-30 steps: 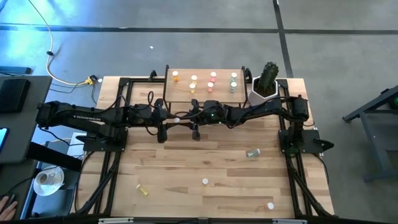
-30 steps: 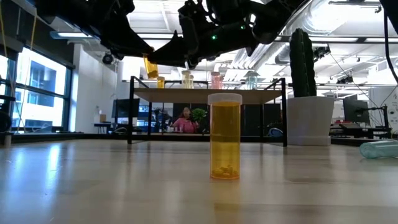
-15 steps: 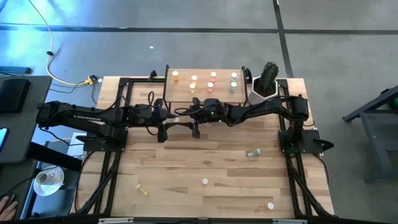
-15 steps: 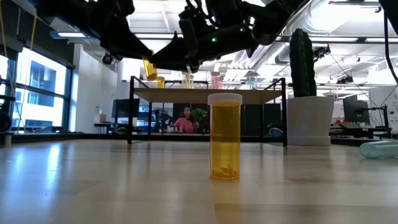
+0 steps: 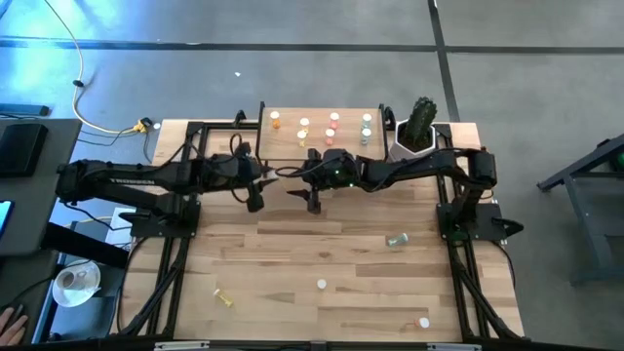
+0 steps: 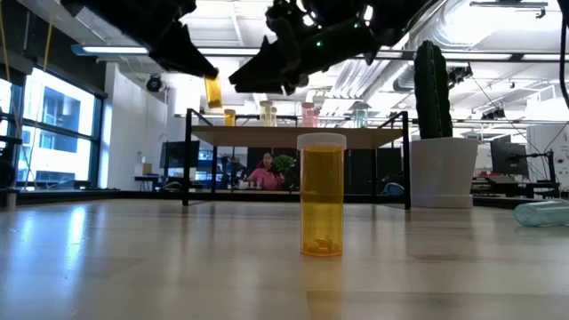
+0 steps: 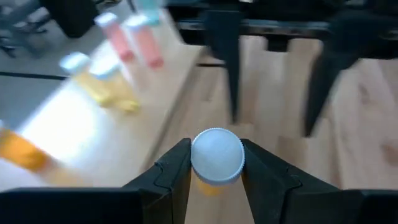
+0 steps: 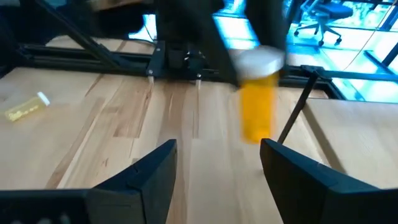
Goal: Pick and place medicine bottles onto shelf by color
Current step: Put the left orange pill bottle on the shelf aligned with the other orange pill bottle
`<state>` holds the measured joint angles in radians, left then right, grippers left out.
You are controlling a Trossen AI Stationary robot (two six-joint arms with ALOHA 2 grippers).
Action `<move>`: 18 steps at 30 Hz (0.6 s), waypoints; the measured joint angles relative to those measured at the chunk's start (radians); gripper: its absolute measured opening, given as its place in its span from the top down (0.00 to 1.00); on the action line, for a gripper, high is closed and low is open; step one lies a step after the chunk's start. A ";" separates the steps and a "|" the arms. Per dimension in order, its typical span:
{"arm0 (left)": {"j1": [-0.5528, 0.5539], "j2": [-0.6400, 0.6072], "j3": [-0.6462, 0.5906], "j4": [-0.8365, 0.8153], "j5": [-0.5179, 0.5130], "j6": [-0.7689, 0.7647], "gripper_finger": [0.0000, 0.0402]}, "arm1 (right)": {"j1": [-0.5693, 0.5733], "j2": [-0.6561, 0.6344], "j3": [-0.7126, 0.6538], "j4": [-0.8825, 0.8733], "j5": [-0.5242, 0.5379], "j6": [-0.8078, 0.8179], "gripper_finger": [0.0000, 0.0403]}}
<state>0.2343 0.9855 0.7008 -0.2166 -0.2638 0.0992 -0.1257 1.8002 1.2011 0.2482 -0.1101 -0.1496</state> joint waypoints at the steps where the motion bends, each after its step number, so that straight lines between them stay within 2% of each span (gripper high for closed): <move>1: 0.019 0.000 0.021 -0.015 0.000 0.010 0.71 | -0.002 -0.009 0.000 -0.011 0.007 -0.013 0.45; 5: 0.113 0.000 0.093 -0.046 0.015 0.040 0.71 | -0.016 -0.051 0.000 -0.042 0.048 -0.054 0.45; 13: 0.317 0.025 0.173 -0.061 0.189 0.062 0.71 | -0.079 -0.146 0.000 -0.068 0.059 -0.068 0.45; 18: 0.423 0.088 0.218 -0.078 0.267 0.070 0.71 | -0.125 -0.212 0.000 -0.111 0.138 -0.061 0.45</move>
<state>0.6571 1.0731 0.9187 -0.2945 0.0030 0.1695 -0.2506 1.5882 1.2011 0.1377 0.0276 -0.2104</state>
